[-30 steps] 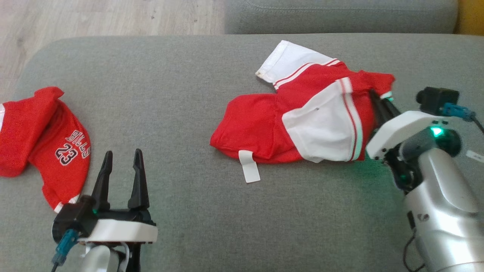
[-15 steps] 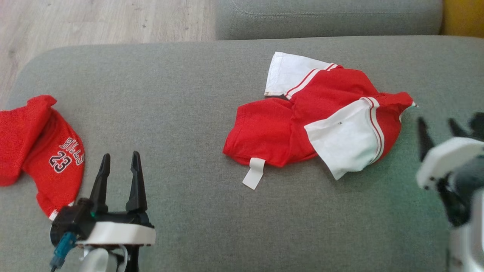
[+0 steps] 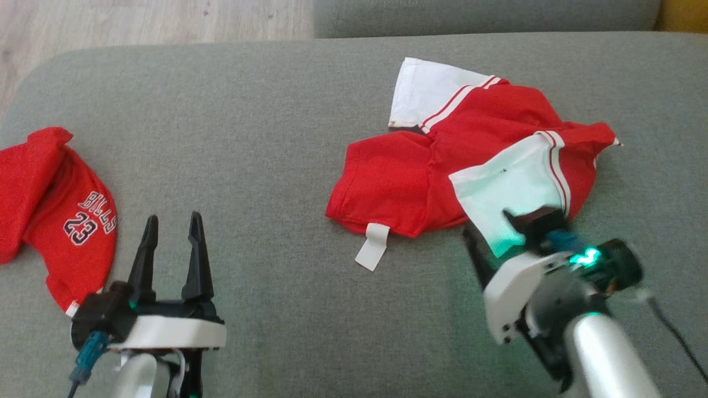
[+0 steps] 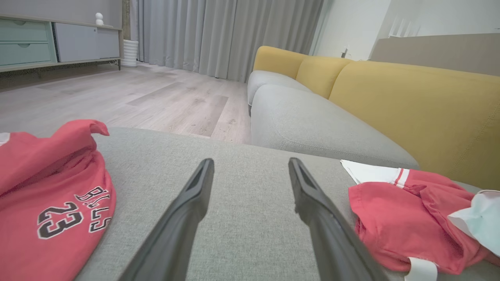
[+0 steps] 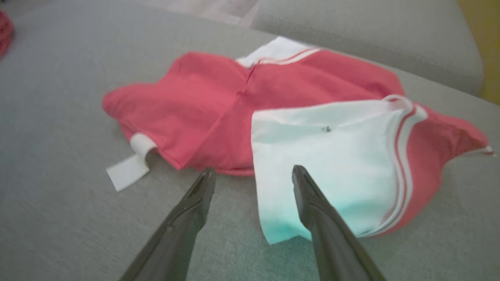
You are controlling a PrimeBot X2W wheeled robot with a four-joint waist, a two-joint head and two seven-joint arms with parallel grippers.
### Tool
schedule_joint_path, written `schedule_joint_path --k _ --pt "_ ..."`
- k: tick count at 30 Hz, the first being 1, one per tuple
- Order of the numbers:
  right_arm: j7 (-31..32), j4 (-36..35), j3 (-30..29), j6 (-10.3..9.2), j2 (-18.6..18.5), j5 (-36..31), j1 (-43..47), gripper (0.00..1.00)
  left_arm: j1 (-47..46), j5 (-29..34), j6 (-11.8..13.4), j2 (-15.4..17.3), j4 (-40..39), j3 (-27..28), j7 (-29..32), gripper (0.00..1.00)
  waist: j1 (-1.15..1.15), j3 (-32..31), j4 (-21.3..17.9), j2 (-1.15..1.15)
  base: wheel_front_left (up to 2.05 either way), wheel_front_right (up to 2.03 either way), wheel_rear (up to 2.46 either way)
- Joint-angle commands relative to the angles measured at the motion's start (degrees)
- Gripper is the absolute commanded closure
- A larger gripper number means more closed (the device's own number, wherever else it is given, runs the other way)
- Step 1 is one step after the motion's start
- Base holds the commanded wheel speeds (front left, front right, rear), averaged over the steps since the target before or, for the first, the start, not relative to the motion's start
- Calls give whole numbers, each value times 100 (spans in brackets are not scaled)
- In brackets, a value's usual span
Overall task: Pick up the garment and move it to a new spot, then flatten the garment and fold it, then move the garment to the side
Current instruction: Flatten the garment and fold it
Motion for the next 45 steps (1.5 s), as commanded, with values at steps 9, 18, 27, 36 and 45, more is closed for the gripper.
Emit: schedule_joint_path --k 9,18,27,36,45 --pt "-883 1720 547 44 -117 -1249 -873 0 -412 -26 -9 58 -132 144 -48 0 0 175 164 0 0 0 0" --pt "-1222 2576 196 44 -106 -1743 -1193 0 -379 -30 -21 11 -79 176 -53 0 0 174 225 0 0 0 0" --pt "-1214 2644 367 44 -366 -1828 -1043 0 -317 -29 -59 -32 -76 205 -55 0 0 82 102 0 0 0 0" --pt "-841 2384 330 44 -738 -1727 -867 57 -305 -13 -91 -73 -68 219 -55 0 0 66 9 0 0 0 0" --pt "-1791 1301 -1557 44 -50 -298 -422 100 -294 -1 -108 -63 -67 284 -55 0 0 23 -52 0 0 0 0"
